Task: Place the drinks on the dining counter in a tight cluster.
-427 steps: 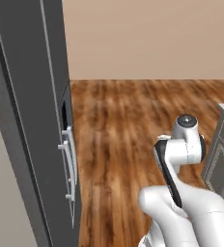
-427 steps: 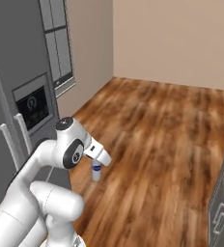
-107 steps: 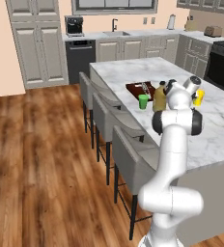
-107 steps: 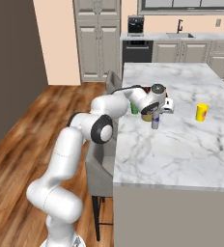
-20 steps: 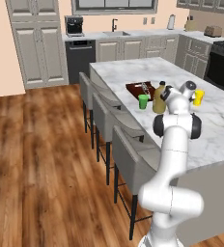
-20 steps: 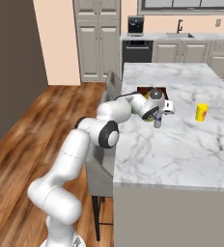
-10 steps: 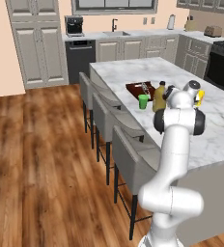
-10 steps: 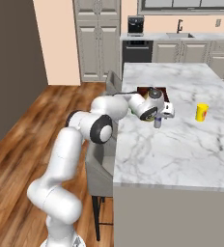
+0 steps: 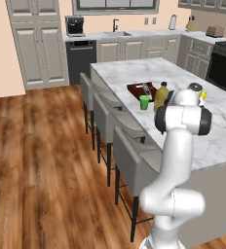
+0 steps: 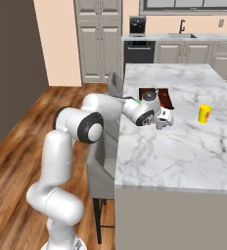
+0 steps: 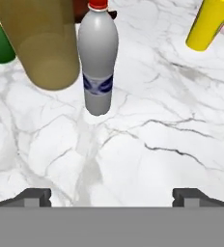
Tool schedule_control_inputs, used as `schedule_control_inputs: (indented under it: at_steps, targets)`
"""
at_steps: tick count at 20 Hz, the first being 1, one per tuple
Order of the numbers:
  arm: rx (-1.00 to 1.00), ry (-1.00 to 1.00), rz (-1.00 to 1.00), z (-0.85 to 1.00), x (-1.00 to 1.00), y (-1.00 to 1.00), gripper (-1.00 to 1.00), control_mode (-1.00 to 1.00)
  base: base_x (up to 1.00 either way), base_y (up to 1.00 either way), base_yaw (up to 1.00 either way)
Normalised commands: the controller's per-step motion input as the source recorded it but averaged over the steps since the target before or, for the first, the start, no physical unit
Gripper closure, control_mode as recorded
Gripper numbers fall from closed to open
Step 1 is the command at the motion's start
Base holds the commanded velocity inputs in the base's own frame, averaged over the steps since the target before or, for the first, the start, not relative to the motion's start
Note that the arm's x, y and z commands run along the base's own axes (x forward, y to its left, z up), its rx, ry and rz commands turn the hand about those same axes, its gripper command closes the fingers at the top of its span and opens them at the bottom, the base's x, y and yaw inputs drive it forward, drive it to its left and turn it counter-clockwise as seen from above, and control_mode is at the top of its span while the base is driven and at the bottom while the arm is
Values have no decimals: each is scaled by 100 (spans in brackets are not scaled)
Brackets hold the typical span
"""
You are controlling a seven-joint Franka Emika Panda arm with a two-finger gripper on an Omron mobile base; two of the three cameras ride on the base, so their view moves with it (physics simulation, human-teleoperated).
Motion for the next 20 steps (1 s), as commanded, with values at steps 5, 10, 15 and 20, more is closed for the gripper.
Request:
schedule_control_inputs:
  at_steps: [5,10,15,20]
  targets:
    - [3,9,-14,4,-55,31,-100,-100,0,0,0]
    - [6,19,-10,13,-50,32,-100,-100,0,0,0]
    - [7,18,-9,9,-54,28,-100,-100,0,0,0]
    - [6,7,-8,1,-61,27,-100,-100,0,0,0]
